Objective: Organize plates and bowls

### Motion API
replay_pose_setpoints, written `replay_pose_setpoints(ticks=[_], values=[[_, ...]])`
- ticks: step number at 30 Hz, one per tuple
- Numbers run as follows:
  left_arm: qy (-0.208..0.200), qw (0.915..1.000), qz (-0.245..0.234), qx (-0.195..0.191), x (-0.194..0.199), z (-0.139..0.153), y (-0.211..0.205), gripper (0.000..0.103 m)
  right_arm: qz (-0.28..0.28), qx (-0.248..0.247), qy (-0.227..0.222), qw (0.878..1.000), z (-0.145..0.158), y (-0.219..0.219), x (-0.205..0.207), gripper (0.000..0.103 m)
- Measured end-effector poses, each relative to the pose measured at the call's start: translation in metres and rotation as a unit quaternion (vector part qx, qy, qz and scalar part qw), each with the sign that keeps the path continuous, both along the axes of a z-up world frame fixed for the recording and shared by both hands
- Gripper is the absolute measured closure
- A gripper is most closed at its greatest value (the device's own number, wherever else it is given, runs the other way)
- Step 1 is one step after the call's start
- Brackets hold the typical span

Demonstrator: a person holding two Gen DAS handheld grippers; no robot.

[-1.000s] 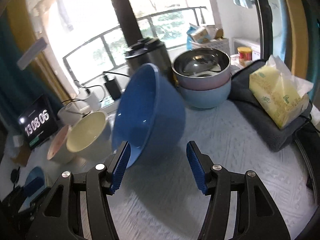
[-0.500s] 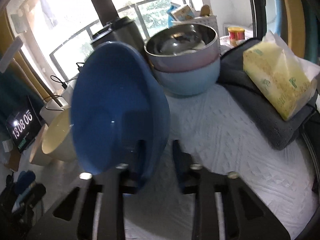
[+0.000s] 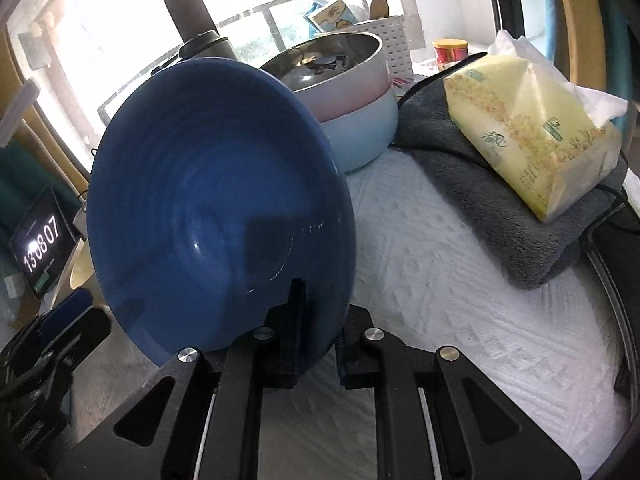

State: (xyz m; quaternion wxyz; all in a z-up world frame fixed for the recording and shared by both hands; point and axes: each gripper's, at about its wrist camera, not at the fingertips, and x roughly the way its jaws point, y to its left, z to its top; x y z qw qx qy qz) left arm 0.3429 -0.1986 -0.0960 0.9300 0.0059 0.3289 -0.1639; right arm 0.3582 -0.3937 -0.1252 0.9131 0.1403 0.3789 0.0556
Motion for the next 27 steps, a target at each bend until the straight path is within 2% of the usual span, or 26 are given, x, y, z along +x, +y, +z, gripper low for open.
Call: replay_pose_setpoints(ticks=[9,11,15,22,27], values=[[-0.032,0.9992,-0.016,-0.016,0.006,0.001,-0.003,0.051,0.022,-0.003,-0.014,1.000,0.004,-0.008,-0.015,0.089],[-0.037,0.9990,-0.018,-0.016,0.004,0.001,-0.004,0.058,0.027,-0.003,-0.019,0.999,0.006,-0.007,-0.020,0.089],[-0.028,0.9994,-0.017,-0.015,0.002,0.002,-0.002,0.064,0.028,-0.012,-0.025,0.999,0.009,-0.001,-0.028,0.089],[-0.031,0.9994,-0.014,-0.004,-0.019,0.009,0.003,0.065,0.033,-0.009,-0.028,0.999,0.016,0.003,-0.042,0.089],[-0.025,0.9996,-0.008,-0.009,-0.034,0.016,0.014,0.065,0.046,-0.003,-0.036,0.998,0.024,0.007,-0.051,0.087]])
